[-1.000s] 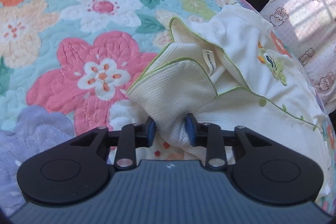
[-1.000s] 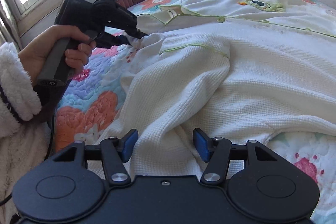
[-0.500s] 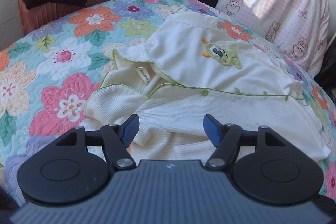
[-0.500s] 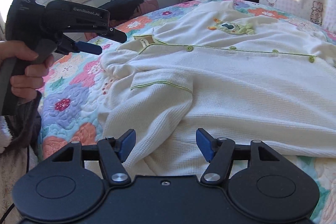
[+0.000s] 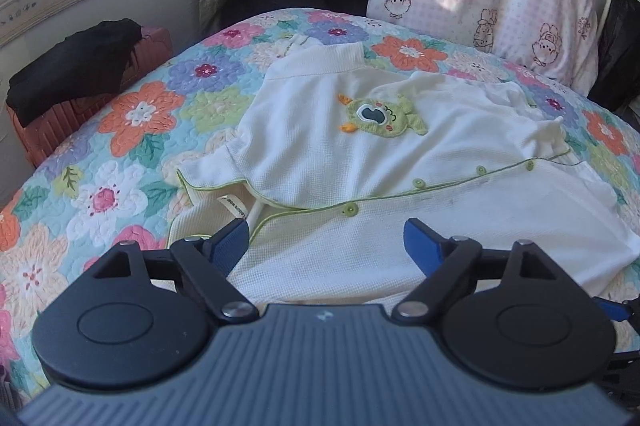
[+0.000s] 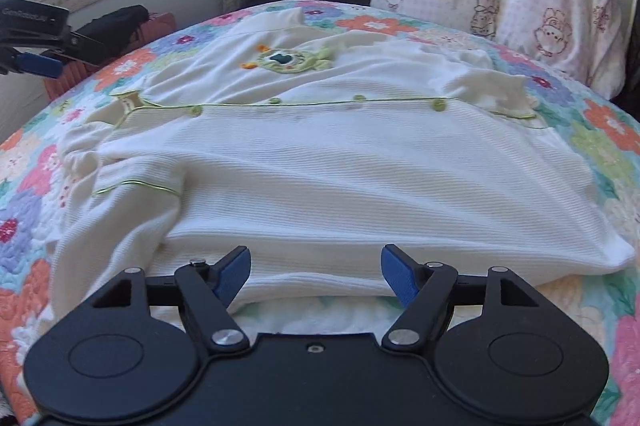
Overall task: Fold clothes
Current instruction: 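Move both open grippers over the garment to the next edge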
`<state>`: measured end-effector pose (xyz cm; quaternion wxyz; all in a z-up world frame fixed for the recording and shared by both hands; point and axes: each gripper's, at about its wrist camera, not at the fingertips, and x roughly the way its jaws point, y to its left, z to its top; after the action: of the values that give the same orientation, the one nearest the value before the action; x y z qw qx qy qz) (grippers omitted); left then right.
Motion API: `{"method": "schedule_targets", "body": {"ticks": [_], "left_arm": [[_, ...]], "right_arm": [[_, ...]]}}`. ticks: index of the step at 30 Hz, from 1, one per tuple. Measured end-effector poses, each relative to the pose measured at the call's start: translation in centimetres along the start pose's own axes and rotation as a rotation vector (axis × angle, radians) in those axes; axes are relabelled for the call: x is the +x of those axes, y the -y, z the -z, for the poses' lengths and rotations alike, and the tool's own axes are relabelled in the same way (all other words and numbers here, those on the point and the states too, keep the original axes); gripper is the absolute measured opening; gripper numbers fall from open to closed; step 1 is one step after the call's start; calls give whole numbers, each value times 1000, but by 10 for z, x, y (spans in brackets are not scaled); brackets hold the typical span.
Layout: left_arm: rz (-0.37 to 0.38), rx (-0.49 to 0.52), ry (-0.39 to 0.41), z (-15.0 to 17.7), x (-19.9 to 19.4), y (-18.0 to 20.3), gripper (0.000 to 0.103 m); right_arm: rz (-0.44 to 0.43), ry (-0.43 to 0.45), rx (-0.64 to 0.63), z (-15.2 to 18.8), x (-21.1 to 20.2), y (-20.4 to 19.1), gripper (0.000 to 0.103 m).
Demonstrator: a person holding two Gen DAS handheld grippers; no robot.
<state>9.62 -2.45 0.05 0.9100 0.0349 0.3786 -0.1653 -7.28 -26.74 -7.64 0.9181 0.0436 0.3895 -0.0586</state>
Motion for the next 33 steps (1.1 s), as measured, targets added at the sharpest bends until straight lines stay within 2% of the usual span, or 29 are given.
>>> {"method": "schedule_targets", "body": {"ticks": [6,10,13,15,20,23,29,33], "left_arm": [[-34,15,-25,-2,16,-4,87],[-32,33,-29,-8,25,-9,87],[0,36,-41,-17,28,-18,87],[8,41,-46,-23,28,-21,87],[-26,53,-35,-40,25,-29,87],[-27,52,-23,-52,26,-33,87],[-68,144,19,-79,30,-36,87],[-52,188,42,-97,40,-49,89]], "right_arm": [[16,25,118,-5,-1,34,77],[27,52,100,-19,2,35,80],[39,43,-4,-50,7,25,80],[56,63,-29,-71,5,20,80],[8,123,-4,-117,2,9,84],[-12,135,42,-131,12,2,84],[-79,7,22,-159,41,-3,84],[-81,-161,-100,-191,45,-1,84]]}}
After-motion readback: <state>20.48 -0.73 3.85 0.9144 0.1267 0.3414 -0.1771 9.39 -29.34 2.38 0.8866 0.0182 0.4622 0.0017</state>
